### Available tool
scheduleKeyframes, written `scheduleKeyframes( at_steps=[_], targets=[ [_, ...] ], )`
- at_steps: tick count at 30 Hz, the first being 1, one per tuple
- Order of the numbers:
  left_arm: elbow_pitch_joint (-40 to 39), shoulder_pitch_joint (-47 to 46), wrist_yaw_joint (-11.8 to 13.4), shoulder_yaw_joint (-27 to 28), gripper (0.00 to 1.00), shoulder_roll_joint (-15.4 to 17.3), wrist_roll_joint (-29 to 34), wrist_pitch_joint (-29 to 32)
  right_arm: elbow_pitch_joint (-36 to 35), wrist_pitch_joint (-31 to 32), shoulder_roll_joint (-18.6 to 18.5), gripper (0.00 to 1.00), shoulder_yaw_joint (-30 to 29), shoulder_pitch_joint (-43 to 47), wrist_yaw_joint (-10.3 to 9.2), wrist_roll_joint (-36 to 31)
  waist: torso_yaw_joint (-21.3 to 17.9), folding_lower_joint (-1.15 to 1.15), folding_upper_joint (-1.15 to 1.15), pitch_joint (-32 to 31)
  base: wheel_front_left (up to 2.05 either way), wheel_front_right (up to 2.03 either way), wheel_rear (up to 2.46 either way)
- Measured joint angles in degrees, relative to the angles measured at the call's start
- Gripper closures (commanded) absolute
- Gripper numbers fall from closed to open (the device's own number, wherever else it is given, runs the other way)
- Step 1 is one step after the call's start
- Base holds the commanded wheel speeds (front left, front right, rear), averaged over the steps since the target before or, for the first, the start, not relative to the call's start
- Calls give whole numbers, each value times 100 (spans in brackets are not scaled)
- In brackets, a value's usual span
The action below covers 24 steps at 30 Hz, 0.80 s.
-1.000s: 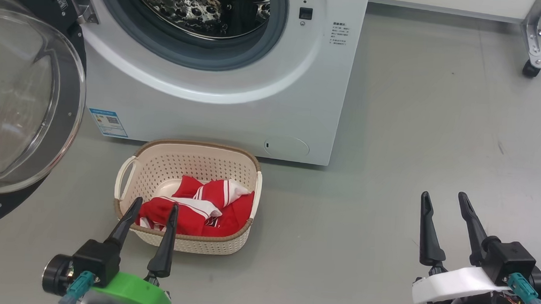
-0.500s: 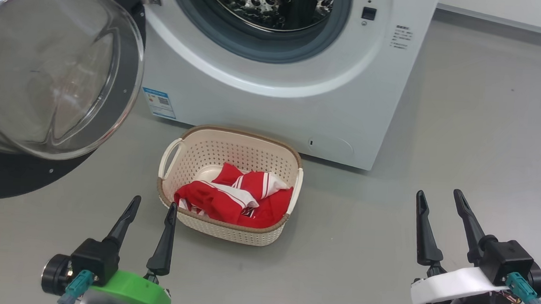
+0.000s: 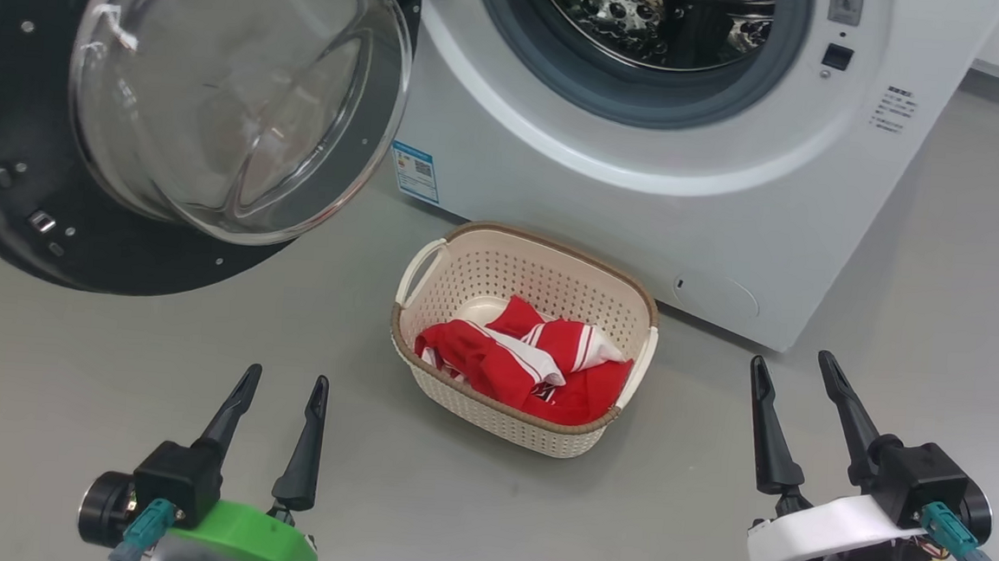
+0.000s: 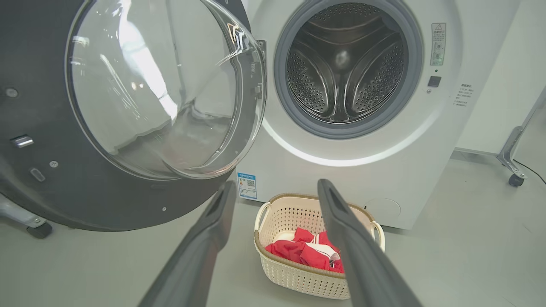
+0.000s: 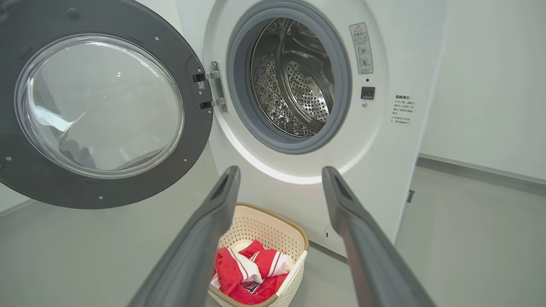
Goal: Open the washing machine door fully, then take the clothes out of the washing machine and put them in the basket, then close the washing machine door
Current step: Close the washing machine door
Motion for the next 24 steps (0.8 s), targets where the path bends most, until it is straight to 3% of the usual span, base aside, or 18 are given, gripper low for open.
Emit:
scheduleKeyframes(
  at_steps=[12,24],
  targets=[
    [7,4,45,41,0,0,-3,0,80,1,2,0,105,3,66,0,577,0,0,-120,0,0,0],
    [-135,7,116,171,0,0,-116,0,67,59,12,0,225,-4,156,0,758,0,0,-78,0,0,0]
  ],
)
